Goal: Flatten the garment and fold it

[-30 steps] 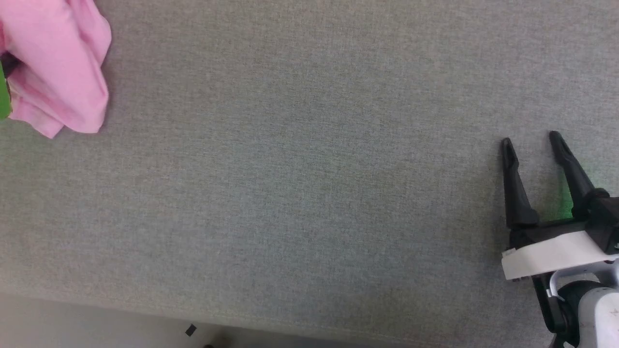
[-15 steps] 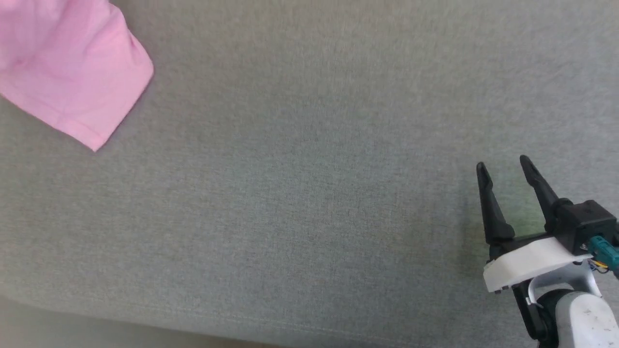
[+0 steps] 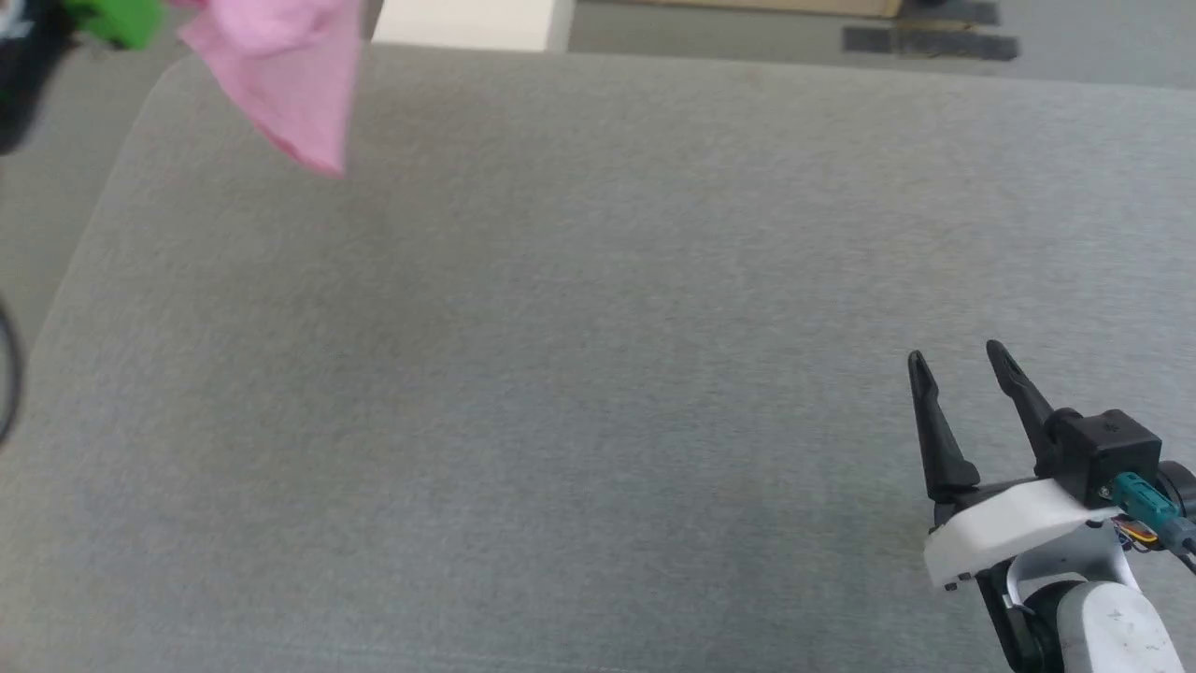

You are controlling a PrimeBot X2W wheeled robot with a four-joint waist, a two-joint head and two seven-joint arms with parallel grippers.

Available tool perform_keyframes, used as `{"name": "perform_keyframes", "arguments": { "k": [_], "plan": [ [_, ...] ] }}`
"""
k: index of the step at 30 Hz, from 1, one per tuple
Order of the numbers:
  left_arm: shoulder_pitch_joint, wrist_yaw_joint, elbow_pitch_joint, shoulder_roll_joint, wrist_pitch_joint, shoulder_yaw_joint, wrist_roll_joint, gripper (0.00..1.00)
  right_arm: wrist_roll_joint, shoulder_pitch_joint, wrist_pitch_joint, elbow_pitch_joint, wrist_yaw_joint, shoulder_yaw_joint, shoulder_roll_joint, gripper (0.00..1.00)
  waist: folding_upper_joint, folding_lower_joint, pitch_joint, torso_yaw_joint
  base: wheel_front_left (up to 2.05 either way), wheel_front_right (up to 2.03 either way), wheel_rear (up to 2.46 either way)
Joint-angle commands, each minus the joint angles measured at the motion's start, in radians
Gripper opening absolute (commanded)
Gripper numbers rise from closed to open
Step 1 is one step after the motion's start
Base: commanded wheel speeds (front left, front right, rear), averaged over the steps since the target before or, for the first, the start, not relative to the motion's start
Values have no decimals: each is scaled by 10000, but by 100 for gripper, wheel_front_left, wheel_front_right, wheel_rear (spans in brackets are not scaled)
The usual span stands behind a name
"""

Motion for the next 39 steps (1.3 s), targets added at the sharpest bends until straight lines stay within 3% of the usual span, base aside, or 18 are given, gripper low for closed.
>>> {"name": "perform_keyframes", "arguments": {
  "k": [1, 8, 14, 18, 24, 25, 26, 31, 39],
  "plan": [
    [-145, 170, -246, -380, 79, -9, -183, 0, 62, -83, -112, 87, -13, 5, 16, 100, 0, 1, -546, -756, 0, 0, 0],
    [166, 1115, -1509, -1837, 234, -300, -487, 0, 123, -414, -382, 425, -13, 19, 21, 100, 0, 1, -346, -1883, 0, 0, 0],
    [1002, 2060, -1847, -2945, -671, -376, -477, 0, 188, -686, -714, 743, -13, -119, 22, 100, 0, 1, 62, -2683, 0, 0, 0],
    [2369, 2508, -1714, -3224, -1352, -511, -642, 0, 243, -769, -912, 955, -13, -107, 23, 100, 0, 1, 329, -2962, 0, 0, 0],
    [5009, 2450, -593, -3193, -1453, -1257, -1295, 0, 242, -798, -1006, 1134, -13, 9, 23, 100, 0, 1, 628, -2849, 0, 0, 0],
    [5295, 2382, -318, -3122, -1359, -1503, -1238, 41, 237, -809, -1002, 1148, -13, 59, 23, 100, 0, 1, 654, -2791, 0, 0, 0],
    [5453, 2322, -110, -3071, -1324, -1679, -1152, 100, 232, -817, -995, 1152, -13, 91, 23, 100, 0, 1, 667, -2730, 0, 0, 0],
    [5654, 2205, 769, -3012, -1712, -1896, -834, 100, 190, -814, -900, 1118, -13, 146, 23, 100, 0, 1, 584, -2267, 0, 0, 0],
    [5347, 2223, 716, -2741, -2671, -1688, -298, 100, 82, -500, -639, 1101, -13, -24, 24, 100, 0, 1, -224, -1408, 0, 0, 0]
  ]
}}
